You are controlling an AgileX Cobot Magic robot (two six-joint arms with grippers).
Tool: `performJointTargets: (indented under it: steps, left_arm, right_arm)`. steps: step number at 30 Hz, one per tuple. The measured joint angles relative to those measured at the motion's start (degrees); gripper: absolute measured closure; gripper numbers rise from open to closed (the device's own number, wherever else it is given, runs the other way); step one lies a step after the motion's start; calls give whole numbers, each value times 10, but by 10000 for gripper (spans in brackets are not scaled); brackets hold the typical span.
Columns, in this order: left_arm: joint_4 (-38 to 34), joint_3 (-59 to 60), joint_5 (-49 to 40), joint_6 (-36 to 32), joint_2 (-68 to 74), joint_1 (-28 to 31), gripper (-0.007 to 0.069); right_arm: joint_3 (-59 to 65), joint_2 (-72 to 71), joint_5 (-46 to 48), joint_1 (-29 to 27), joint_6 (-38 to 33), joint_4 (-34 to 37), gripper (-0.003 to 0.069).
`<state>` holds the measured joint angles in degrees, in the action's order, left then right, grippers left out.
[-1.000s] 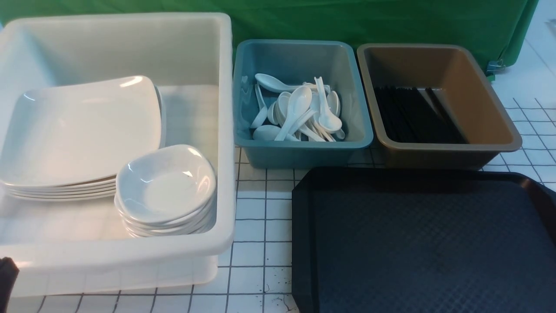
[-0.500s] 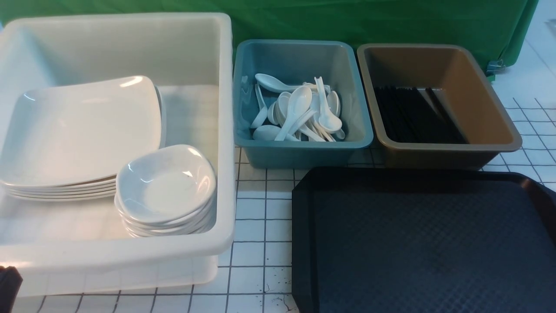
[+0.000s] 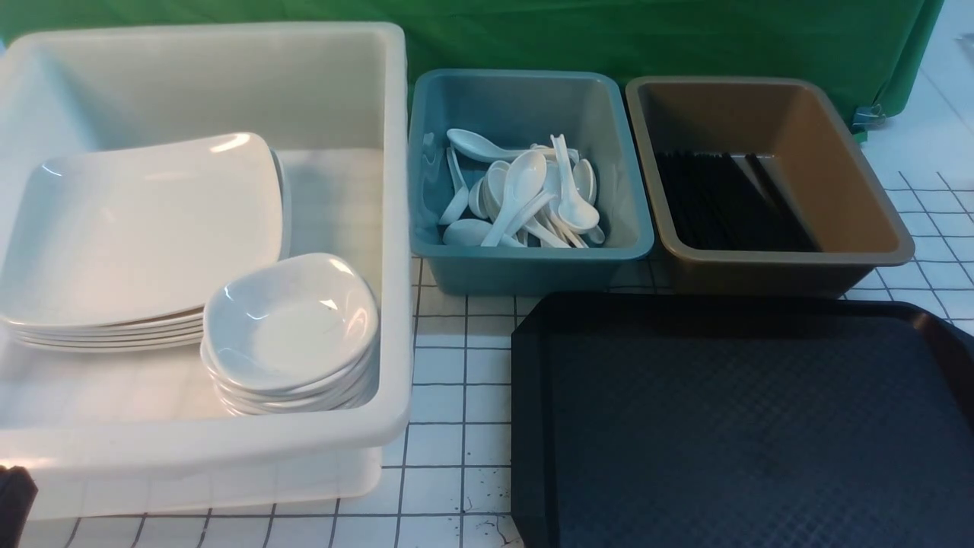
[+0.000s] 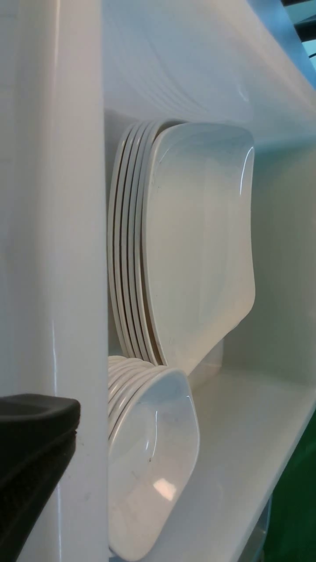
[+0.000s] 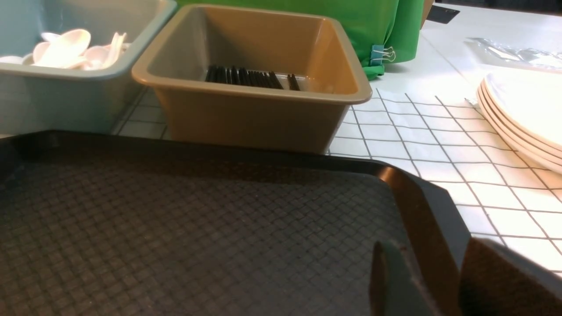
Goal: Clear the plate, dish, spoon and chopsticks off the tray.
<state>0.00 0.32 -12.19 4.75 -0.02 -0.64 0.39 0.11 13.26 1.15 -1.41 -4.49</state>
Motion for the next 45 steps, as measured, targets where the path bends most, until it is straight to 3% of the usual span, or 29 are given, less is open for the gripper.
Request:
performJointTargets:
  steps: [8, 22, 32, 45]
  left_arm:
    - [0, 0, 0, -3, 0, 34, 606]
    - [0, 0, 0, -6, 0, 34, 606]
    - [0, 0, 0, -7, 0, -1, 606]
    - [0, 0, 0, -7, 0, -1, 606]
  right_arm:
    - [0, 0, 0, 0, 0, 0, 419]
    - [0, 0, 1, 0, 0, 0, 414]
    - [0, 0, 1, 0, 0, 0, 414]
    - [0, 0, 0, 0, 0, 0, 414]
